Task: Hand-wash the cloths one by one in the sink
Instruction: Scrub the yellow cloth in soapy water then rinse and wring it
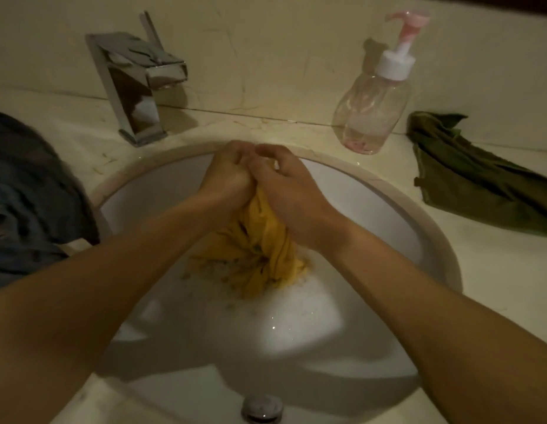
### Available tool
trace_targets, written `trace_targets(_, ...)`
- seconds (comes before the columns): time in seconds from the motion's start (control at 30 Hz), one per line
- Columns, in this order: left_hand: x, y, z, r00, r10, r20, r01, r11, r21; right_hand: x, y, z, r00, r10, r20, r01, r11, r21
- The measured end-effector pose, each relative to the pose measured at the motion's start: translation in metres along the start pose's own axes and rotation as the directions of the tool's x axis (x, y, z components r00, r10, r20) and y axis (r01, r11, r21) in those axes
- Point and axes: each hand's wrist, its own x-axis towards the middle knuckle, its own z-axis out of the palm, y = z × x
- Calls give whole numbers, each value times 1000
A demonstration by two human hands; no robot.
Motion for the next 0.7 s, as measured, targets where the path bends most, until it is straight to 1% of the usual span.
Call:
trace_targets(0.03,2,-1,2,1000,-20,23,19,998,60,4,4,-8,999,39,10,-40,999,9)
trace_targets(0.07,3,-1,3,1000,1,-1,-1,991,131,6,6,-18,994,107,33,-108,994,20)
trace_targets(0.1,1,0,0,1000,2,-10,0,976,218,8,8,-26,984,176,22,-174,982,-75)
trace_targets(0.13,4,-6,1,1000,6,-25,2,950,312,13,15,-34,973,229,-25,-228,942,-246)
trace_targets(0.17,4,-9,0,1000,-3,-14,8,925,379,18,22,-39,963,262,-64,-263,856,-445)
trace_targets(0.2,5,-14,0,999,42,-22,-28,894,448,22,29,-43,956,279,-85,-272,745,-610)
trace_targets(0.23,4,-15,-1,995,102,-17,-80,864,497,24,33,-43,966,242,-94,-232,639,-734)
trace_targets(0.27,5,-18,1,981,192,-10,-159,842,515,25,35,-42,980,180,-81,-171,575,-800)
trace_targets(0.3,2,-17,1,968,247,45,-238,844,480,25,34,-40,993,117,-21,-83,556,-827)
trace_targets(0.33,1,-19,3,952,278,125,-305,856,417,26,35,-38,994,81,80,21,563,-826)
trace_targets(0.37,1,-21,4,932,256,257,-343,852,395,25,34,-37,973,114,201,103,564,-819)
trace_targets(0.4,0,-23,7,896,196,400,-365,836,410,26,38,-38,921,219,322,157,548,-822)
trace_targets(0.43,-3,-24,9,841,79,535,-372,802,468,27,43,-38,846,349,403,174,535,-827)
trace_targets(0.47,-5,-26,11,783,-7,621,-392,771,502,28,48,-38,770,479,422,141,517,-844)
trace_targets(0.5,-8,-24,13,731,-93,676,-404,739,539,29,54,-39,717,558,417,105,505,-856)
trace_targets(0.53,-10,-24,17,703,-153,694,-409,711,571,32,62,-38,713,573,403,93,492,-866)
trace_targets(0.57,-14,-22,18,689,-197,697,-403,695,595,33,69,-35,737,560,379,98,467,-879)
trace_targets(0.63,-15,-24,20,681,-209,702,-382,717,583,33,76,-26,806,510,300,118,358,-926)
trace_targets(0.67,-14,-24,18,657,-204,726,-400,722,565,33,77,-21,840,458,292,139,339,-931)
trace_targets(0.7,-13,-24,16,621,-220,752,-427,710,560,31,75,-18,858,412,307,157,358,-921)
